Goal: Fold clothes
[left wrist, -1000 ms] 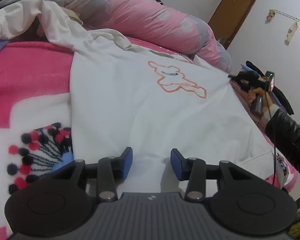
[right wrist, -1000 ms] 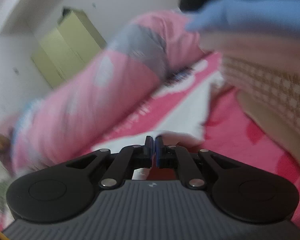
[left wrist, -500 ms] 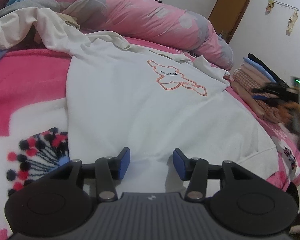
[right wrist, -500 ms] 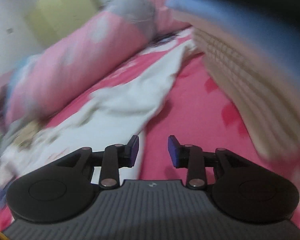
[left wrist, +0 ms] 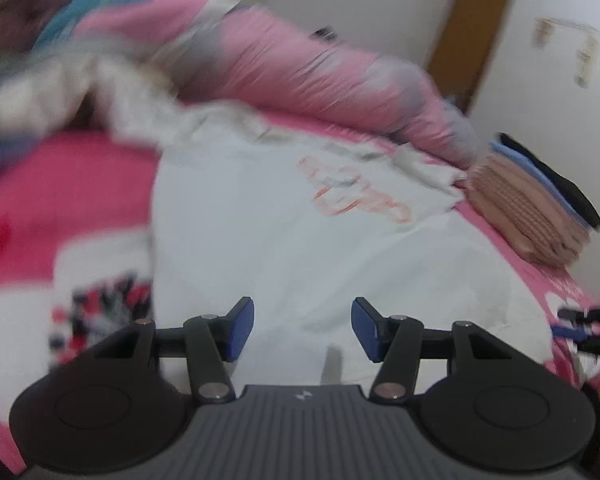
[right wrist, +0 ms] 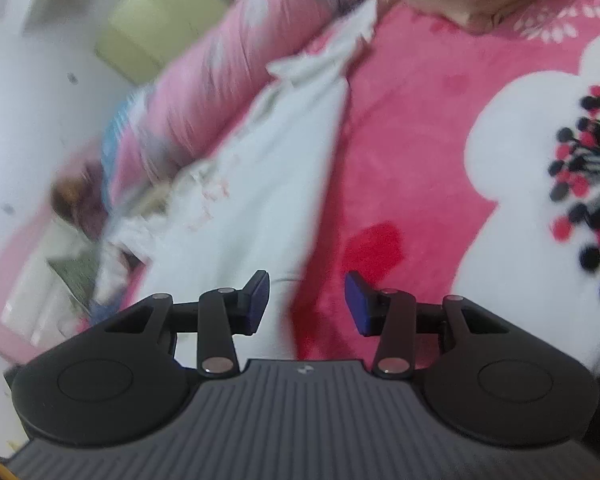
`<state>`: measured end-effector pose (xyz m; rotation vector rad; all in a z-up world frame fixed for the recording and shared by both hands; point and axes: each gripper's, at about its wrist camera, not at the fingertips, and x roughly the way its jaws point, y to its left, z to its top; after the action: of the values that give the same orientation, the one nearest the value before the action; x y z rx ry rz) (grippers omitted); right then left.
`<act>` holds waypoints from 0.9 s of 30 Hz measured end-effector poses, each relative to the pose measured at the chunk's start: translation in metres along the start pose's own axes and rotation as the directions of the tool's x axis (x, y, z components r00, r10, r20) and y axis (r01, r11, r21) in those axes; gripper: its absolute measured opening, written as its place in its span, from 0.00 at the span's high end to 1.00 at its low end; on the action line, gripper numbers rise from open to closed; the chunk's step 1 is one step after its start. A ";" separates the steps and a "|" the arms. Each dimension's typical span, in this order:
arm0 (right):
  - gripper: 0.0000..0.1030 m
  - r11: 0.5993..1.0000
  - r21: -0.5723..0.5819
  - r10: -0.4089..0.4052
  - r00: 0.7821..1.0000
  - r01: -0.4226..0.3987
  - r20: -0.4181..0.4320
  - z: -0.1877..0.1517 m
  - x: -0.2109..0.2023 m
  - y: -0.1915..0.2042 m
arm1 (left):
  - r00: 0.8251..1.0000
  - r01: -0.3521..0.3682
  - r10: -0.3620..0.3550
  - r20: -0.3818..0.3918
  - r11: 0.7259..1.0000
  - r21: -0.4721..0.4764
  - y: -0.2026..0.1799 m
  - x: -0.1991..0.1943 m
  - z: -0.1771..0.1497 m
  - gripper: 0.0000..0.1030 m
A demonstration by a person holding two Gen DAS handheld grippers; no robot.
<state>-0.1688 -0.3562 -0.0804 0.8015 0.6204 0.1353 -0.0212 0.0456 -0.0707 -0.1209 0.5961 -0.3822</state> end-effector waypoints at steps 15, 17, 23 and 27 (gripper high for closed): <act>0.58 0.998 0.026 -0.058 0.962 0.053 0.267 -0.019 -0.020 -0.044 | 0.933 0.343 -0.207 -0.294 0.758 0.554 -0.235 0.115 -0.012 0.45; 0.58 0.999 0.014 -0.040 0.959 0.037 0.281 -0.022 -0.020 -0.048 | 0.927 0.341 -0.175 -0.331 0.759 0.554 -0.239 0.126 -0.020 0.64; 0.58 0.999 0.011 0.034 0.947 -0.040 0.321 -0.025 -0.021 -0.060 | 0.904 0.376 -0.283 -0.321 0.883 0.280 -0.198 0.133 0.009 0.90; 0.58 0.998 -0.022 0.055 0.943 -0.050 0.327 -0.024 -0.022 -0.058 | 0.866 0.425 -0.437 -0.244 0.899 -0.104 -0.132 0.141 0.039 0.91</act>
<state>-0.2073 -0.3889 -0.1235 0.8058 0.2824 0.0521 0.0666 -0.1305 -0.0836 -0.2540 0.8432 -0.8307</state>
